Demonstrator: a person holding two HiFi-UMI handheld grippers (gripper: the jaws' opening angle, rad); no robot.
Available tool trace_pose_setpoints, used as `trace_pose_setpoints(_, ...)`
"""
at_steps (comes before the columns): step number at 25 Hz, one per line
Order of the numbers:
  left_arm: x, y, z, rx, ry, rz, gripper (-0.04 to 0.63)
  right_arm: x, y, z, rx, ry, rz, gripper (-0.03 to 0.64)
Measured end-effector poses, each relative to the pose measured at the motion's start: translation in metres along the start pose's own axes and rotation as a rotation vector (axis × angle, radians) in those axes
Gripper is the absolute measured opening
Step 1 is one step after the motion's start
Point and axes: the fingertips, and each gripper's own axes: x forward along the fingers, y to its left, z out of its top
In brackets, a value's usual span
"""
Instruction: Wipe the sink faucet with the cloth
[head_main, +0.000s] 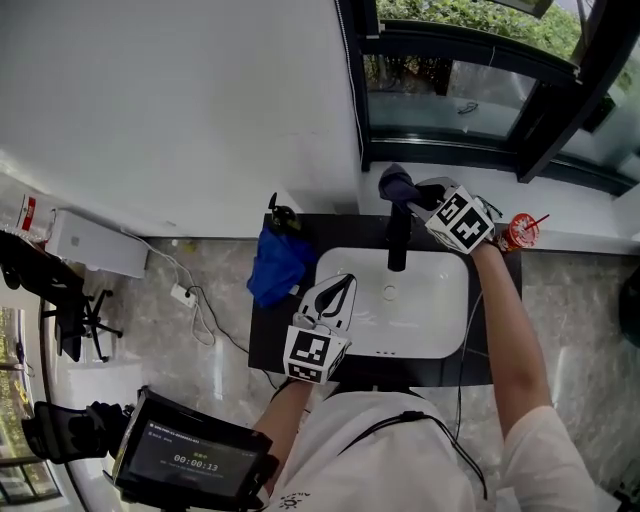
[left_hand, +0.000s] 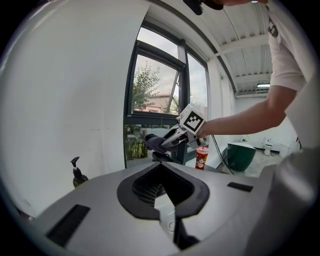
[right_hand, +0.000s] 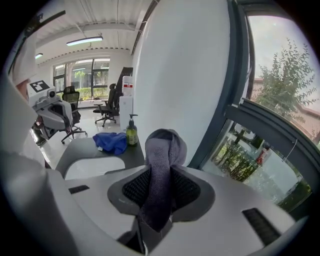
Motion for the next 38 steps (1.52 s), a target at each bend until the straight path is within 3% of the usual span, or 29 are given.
trace_pose_setpoints(9,-0.004,0.002,0.001,-0.004,0.002,0.009,-0.006,0.007,0.014,-0.014,0.016,0.037,0.026,0.11)
trace_pose_setpoints(30,-0.001,-0.027,0.01,0.004,-0.015,-0.049,-0.006,-0.025,0.095,-0.029,-0.025,0.059,0.194,0.11)
trace_pose_setpoints(34,0.004,-0.021,0.008,-0.001,-0.012,-0.051,-0.006,-0.034,0.108,-0.02,0.024,0.004,0.261,0.11)
trace_pose_setpoints(38,0.002,-0.02,0.007,0.0,-0.01,-0.048,-0.006,-0.048,0.105,-0.011,0.031,-0.043,0.243,0.11)
